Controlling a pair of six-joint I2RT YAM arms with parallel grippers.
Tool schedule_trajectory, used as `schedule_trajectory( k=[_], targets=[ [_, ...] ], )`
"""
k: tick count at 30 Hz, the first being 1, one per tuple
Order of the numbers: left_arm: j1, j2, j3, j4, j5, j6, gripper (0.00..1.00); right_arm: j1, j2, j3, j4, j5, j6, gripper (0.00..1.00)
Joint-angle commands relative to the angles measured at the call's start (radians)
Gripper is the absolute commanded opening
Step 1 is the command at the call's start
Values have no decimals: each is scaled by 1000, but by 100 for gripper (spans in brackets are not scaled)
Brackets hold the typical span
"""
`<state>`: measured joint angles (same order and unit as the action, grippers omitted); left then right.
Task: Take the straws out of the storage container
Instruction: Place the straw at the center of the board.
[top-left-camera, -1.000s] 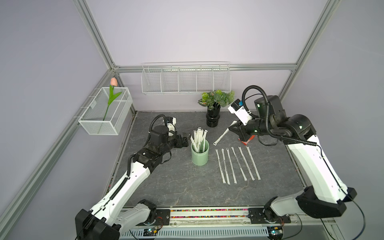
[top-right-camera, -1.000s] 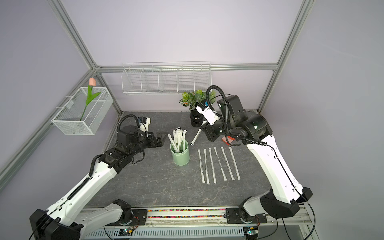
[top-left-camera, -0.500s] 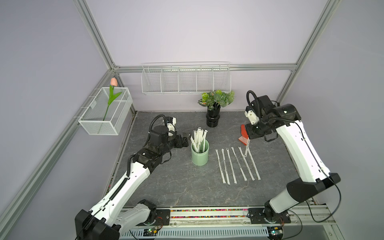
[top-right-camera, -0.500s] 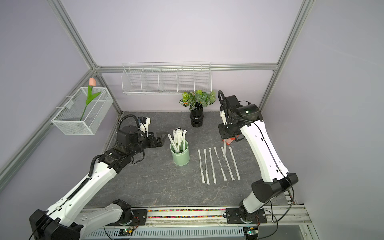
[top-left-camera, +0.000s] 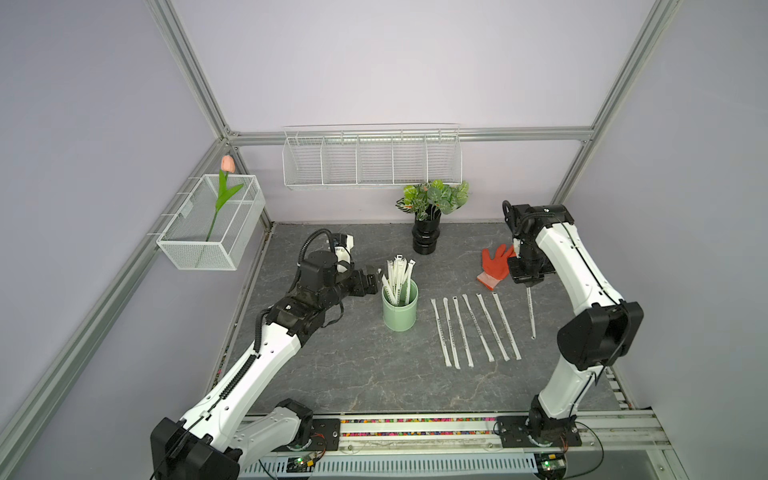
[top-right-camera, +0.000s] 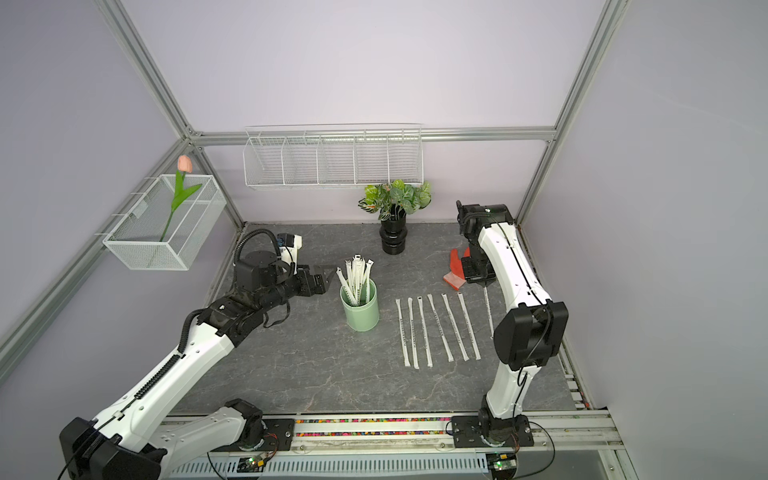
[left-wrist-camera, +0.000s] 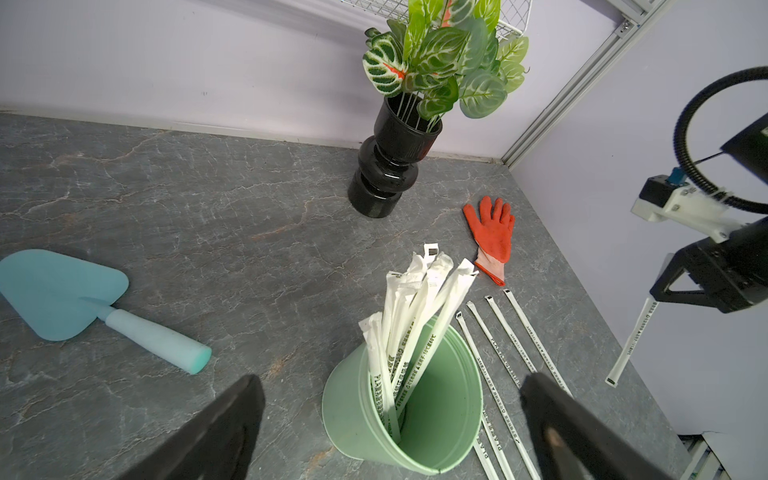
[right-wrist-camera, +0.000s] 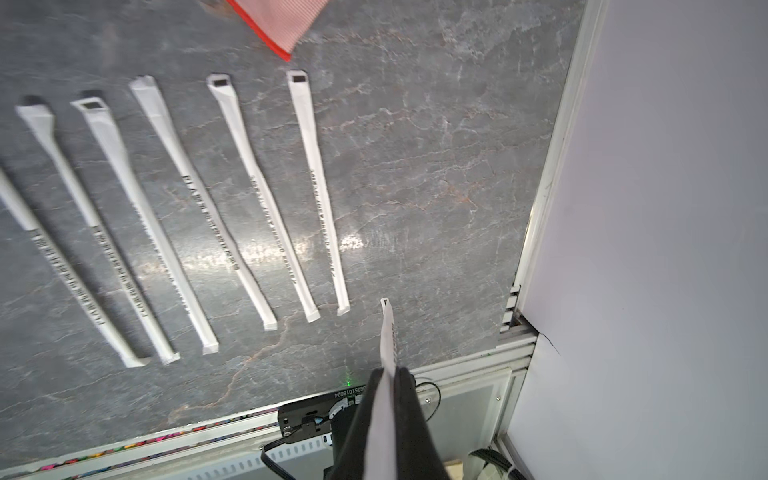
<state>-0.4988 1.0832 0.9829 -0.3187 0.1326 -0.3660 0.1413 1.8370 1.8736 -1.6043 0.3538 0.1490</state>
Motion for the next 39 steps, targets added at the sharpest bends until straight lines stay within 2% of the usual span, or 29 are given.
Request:
schedule_trajectory(
  k=[1,27,39],
  targets=[
    [-6,8,7,12,12,-11,100,-20,30,-45,-64,20,-16,8],
    [-5,28,8,4,3,-4,100,-73,249,-135,156,-35,-91,9],
    [-5,26,10,1,-1,-2,100,-86,320,-103,217,-55,-107,10]
  ],
)
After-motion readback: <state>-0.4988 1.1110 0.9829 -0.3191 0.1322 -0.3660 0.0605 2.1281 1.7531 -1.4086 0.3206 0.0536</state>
